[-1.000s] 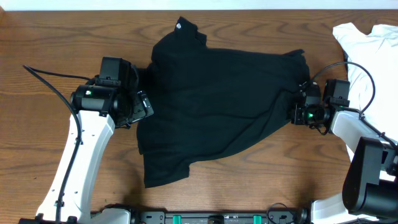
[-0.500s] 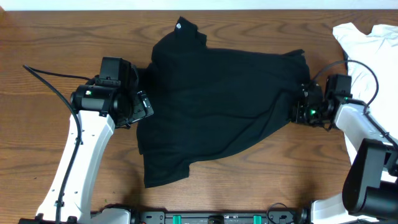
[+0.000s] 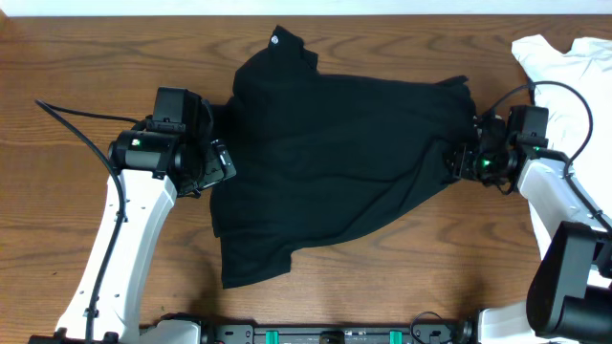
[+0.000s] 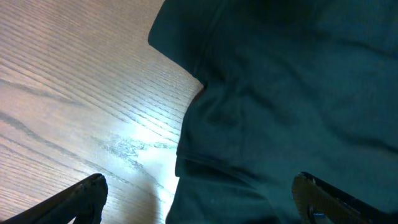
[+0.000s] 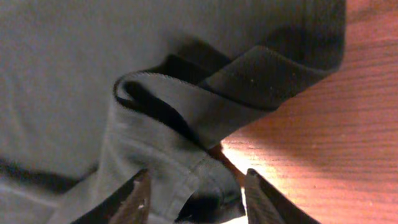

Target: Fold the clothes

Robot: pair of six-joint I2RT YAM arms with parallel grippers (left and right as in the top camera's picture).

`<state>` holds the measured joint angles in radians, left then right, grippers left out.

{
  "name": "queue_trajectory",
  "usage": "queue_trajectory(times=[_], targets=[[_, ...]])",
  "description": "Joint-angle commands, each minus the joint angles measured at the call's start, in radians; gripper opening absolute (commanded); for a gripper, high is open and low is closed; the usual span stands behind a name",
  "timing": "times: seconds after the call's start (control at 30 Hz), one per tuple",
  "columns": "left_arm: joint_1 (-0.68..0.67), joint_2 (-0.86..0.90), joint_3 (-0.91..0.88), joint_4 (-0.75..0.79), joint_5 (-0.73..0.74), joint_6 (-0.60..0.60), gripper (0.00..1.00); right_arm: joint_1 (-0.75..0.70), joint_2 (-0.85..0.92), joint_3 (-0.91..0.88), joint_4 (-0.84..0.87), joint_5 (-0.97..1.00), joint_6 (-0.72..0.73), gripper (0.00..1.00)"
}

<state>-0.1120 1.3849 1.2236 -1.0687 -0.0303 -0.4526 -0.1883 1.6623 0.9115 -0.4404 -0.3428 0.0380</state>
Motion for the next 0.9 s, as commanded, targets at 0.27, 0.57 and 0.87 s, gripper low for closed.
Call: queue_trajectory(times=[0.27,0.57,0.87], targets=[[0.0,0.002,0.004,-0.003,-0.008,-0.012,0.96,0.006,0.056,-0.064,0.094,0.002,-0.002,0.46],[0.0,0.002,0.004,-0.003,-0.008,-0.012,0.96,0.024,0.091,-0.064,0.125,-0.035,-0.001,0.41],[0.0,0.002,0.004,-0.003,-0.008,-0.012,0.96,0.066,0.117,-0.061,0.153,-0.043,-0.001,0.28]])
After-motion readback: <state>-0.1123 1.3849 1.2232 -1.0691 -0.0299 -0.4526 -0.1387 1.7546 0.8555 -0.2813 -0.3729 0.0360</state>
